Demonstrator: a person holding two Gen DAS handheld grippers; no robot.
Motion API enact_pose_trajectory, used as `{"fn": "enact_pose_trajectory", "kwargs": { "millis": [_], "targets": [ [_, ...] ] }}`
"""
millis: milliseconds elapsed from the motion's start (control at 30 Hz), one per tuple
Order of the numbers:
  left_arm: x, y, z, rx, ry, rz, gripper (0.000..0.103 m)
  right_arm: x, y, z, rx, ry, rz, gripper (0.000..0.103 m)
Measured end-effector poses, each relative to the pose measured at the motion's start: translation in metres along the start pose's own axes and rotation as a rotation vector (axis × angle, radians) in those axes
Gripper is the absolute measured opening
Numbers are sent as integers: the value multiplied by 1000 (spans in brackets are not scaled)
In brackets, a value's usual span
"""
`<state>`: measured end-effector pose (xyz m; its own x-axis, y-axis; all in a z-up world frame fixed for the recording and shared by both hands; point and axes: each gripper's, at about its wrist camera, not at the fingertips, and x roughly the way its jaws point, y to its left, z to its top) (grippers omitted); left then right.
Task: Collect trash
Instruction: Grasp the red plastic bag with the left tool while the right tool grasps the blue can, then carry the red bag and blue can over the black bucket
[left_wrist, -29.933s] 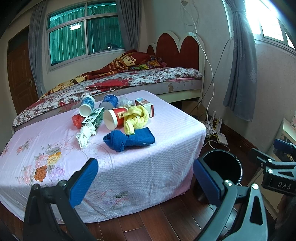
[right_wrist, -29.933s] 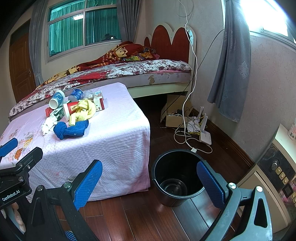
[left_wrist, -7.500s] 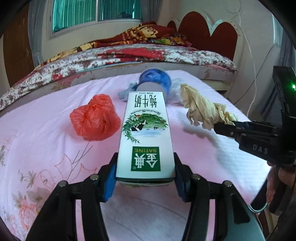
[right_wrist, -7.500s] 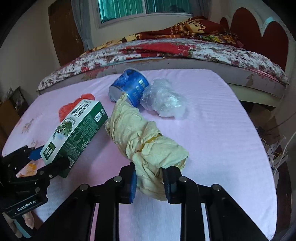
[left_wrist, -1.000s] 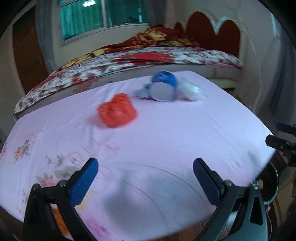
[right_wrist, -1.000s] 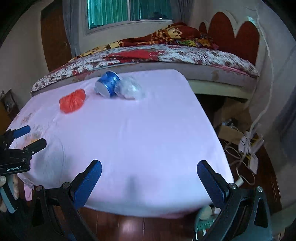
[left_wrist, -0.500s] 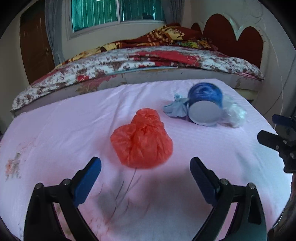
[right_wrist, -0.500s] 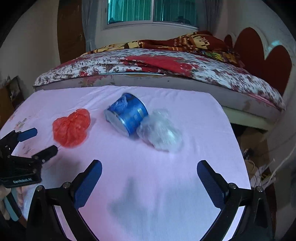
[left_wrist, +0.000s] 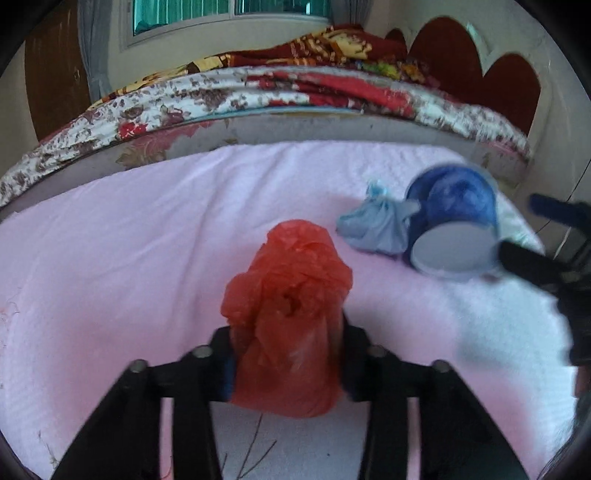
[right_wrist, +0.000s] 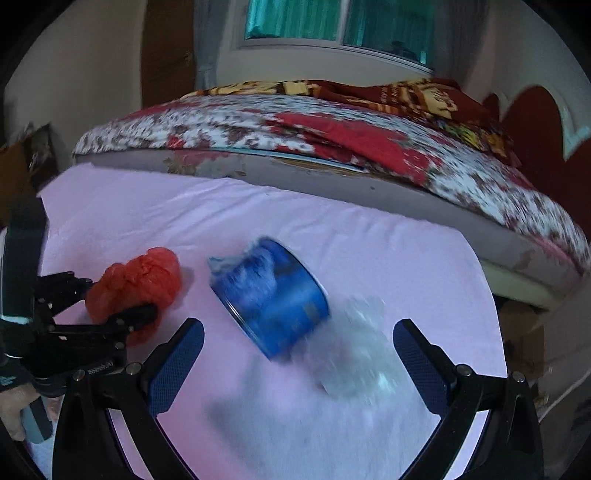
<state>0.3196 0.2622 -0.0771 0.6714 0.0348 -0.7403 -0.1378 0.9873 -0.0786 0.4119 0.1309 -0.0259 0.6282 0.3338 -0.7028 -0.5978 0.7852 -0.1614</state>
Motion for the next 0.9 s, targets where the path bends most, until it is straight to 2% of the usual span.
{"fn": "enact_pose_trajectory", "kwargs": {
  "millis": [67, 167, 200, 233, 267, 400, 533, 600, 900],
  "targets": [
    [-10, 3, -2, -2, -22, 0, 39, 7, 5, 5, -31, 6, -9, 103],
    [-19, 7, -6, -9, -33, -12, 39, 17, 9, 11, -60, 28, -9, 94],
    [-24, 9, -9, -10, -36, -14, 39, 20, 9, 12, -60, 41, -4, 87],
    [-26, 10, -10, -11, -38, -18, 39, 24, 10, 12, -60, 61, 7, 72],
    [-29, 11, -14, -12, -39, -19, 39, 25, 11, 11, -63, 70, -1, 69],
    [-34, 10, -19, 1, -41, -20, 39, 16, 15, 5, -34, 82, 11, 65],
    [-39, 8, -23, 6, -40, -30, 38, 4, 19, 2, 12, 55, 11, 57],
    [-45, 7, -24, 12, -48, -30, 38, -4, 18, 3, 57, 38, 41, 56],
    [-67, 5, -27, 23, -77, -37, 37, -44, 32, -5, 73, -22, 63, 54]
  ]
}}
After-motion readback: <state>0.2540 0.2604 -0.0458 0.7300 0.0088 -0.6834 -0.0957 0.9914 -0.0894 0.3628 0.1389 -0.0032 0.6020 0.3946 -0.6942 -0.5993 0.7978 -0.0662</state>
